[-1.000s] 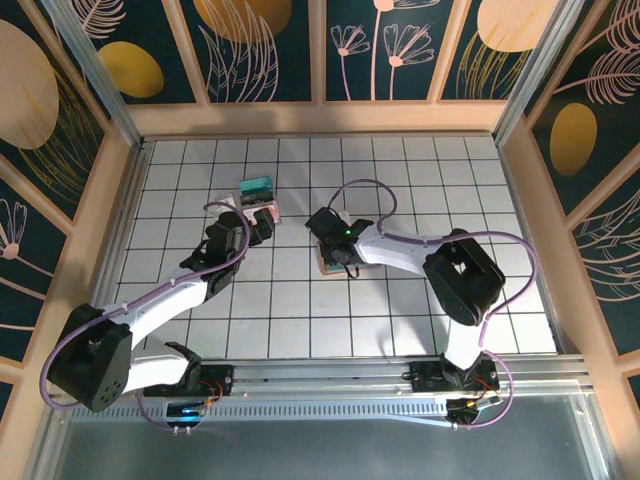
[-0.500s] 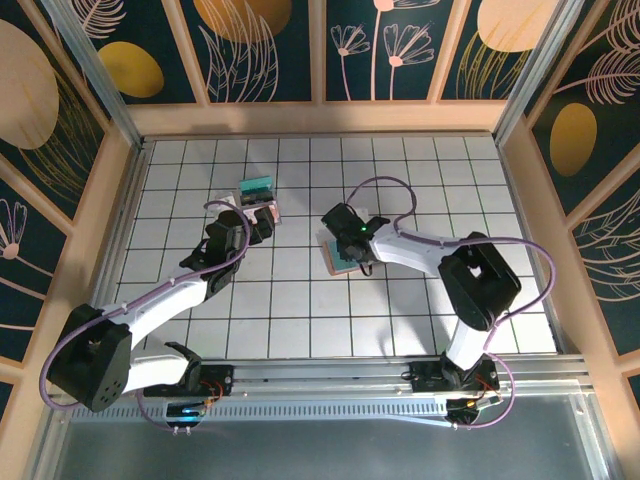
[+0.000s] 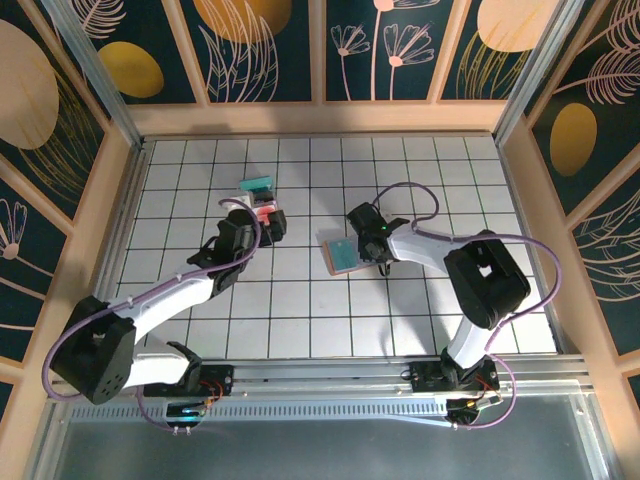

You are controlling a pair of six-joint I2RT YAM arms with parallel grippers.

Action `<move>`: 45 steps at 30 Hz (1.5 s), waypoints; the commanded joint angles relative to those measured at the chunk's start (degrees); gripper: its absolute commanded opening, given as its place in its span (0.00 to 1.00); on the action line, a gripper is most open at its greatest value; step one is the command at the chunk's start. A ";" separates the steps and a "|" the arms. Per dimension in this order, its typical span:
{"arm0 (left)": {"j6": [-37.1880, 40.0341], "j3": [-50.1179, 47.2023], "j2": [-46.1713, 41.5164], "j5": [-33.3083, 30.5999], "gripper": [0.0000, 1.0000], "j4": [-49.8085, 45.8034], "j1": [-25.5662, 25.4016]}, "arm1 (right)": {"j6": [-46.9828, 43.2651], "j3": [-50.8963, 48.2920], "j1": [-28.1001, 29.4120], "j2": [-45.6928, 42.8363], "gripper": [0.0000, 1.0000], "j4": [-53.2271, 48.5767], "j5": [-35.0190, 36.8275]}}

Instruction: Take the credit cards out of the card holder

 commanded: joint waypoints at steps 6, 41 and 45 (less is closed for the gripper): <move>6.52 6.42 9.08 -2.87 0.99 -2.24 -9.37 | -0.21 0.03 -2.22 -2.49 0.26 1.06 -2.59; 4.31 16.75 32.83 -5.96 0.99 -7.86 -14.60 | 0.23 -0.72 -4.24 1.35 0.21 14.19 -29.48; 4.16 17.19 33.29 -7.00 0.99 -9.46 -14.59 | 0.16 -1.06 -4.22 2.63 0.21 14.56 -29.93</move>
